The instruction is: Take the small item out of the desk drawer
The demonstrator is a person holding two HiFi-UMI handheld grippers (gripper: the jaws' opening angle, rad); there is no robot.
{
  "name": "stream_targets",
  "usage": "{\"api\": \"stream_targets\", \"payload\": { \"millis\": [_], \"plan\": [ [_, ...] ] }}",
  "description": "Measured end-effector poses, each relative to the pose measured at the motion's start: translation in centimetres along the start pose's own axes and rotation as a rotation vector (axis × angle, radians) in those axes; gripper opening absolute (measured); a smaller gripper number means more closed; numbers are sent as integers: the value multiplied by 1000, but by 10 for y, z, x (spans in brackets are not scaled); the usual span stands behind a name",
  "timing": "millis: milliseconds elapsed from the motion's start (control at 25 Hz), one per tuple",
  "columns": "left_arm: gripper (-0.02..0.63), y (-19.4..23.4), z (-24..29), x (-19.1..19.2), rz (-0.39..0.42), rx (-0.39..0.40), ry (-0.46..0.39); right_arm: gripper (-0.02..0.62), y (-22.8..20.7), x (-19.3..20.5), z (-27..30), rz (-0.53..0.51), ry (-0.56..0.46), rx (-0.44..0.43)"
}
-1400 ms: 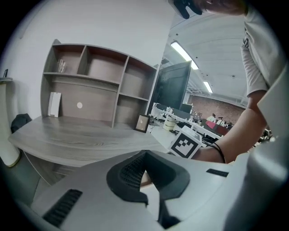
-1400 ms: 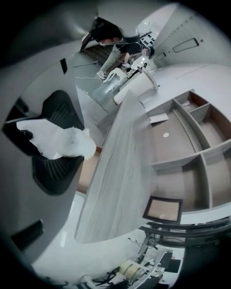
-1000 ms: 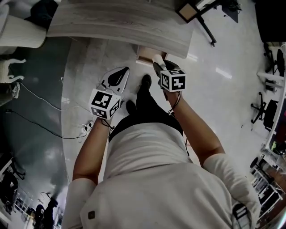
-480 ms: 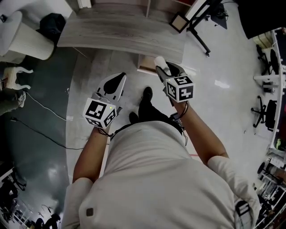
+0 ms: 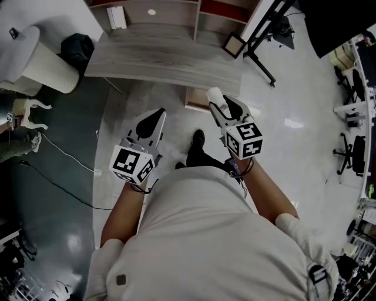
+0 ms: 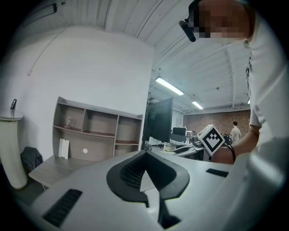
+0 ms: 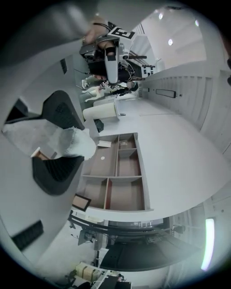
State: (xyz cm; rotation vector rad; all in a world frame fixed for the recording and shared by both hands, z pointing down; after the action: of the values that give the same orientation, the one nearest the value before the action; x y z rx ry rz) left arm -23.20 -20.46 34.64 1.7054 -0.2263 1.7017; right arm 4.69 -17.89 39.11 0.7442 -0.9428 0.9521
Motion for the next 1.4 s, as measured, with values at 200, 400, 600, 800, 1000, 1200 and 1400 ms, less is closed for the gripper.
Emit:
{"api": "stream_targets", "payload": {
  "millis": [200,400,600,800,1000,1200,1400],
  "plan": [
    [11,-11,-11,-15,-2,5,-26,186,8,-15,-17,4,-73,5],
    [11,-16,-21,-22,22,10,-47,186,14,-24,-26,6,-120,-12],
    [11,-18,-35,-23,24,21,-58,186,27,-34,-33,-12,-140,-35],
    [11,-33,-45,-19,23,39,-57,186,42,-37,-54,-21,-155,-38],
    [11,-52,-56,-10,14,39,-62,186,52,-31,-80,-39,-162,-48],
    [11,-73,-55,-6,7,20,-55,186,42,-29,-99,-46,-183,-71],
    [11,-106,-41,1,9,12,-57,186,20,-18,-126,-43,-196,-101]
  ]
}}
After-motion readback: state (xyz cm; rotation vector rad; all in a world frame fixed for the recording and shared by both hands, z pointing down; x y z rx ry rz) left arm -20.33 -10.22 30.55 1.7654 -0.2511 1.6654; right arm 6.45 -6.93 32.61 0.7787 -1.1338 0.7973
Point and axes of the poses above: the fingertips, and each gripper's own axes: z forward along the fingers, y to its left, x out of its underside, the point moved 10 cm from there along -z, backward along the fingers, and after that the axes turned 13 degrees about -z, right-handed, at the moved point
